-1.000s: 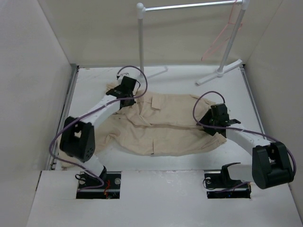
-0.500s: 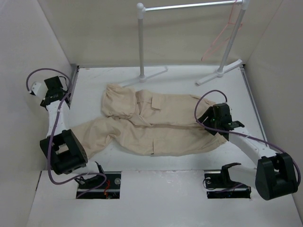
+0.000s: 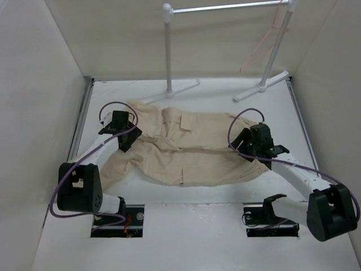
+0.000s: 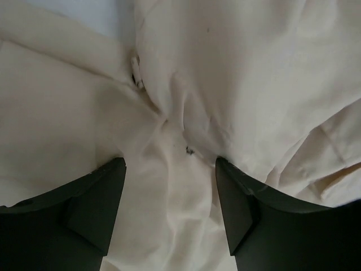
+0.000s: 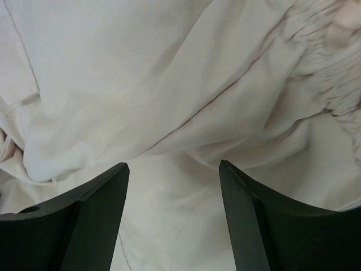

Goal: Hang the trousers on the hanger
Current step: Flatten out the trousers at the center of the board.

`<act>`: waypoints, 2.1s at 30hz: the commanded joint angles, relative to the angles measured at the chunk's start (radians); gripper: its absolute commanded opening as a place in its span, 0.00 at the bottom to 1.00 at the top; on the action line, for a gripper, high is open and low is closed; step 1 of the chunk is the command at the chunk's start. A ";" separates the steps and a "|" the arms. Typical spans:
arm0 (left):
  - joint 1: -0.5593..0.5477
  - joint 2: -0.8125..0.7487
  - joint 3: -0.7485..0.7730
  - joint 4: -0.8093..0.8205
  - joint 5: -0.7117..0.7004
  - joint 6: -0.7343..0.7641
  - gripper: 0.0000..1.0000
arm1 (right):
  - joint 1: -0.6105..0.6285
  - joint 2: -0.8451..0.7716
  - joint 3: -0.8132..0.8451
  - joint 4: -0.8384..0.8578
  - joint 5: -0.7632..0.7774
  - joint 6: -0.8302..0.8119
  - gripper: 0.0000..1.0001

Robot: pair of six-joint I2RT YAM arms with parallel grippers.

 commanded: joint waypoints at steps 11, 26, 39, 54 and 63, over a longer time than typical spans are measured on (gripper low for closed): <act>0.049 0.132 0.013 0.273 0.023 -0.103 0.63 | 0.113 -0.029 -0.026 0.057 -0.021 0.008 0.69; 0.282 0.043 0.296 0.167 0.087 -0.108 0.06 | 0.103 -0.049 -0.067 0.008 0.017 0.024 0.69; 0.365 0.183 0.704 0.090 0.389 -0.145 0.05 | 0.058 -0.083 -0.050 0.009 0.002 -0.001 0.70; 0.428 0.102 0.641 0.150 0.535 -0.108 0.05 | -0.279 0.206 0.310 0.047 0.045 -0.093 0.64; 0.511 0.123 0.464 0.233 0.522 -0.106 0.05 | -0.345 0.659 0.618 -0.011 0.060 -0.185 0.61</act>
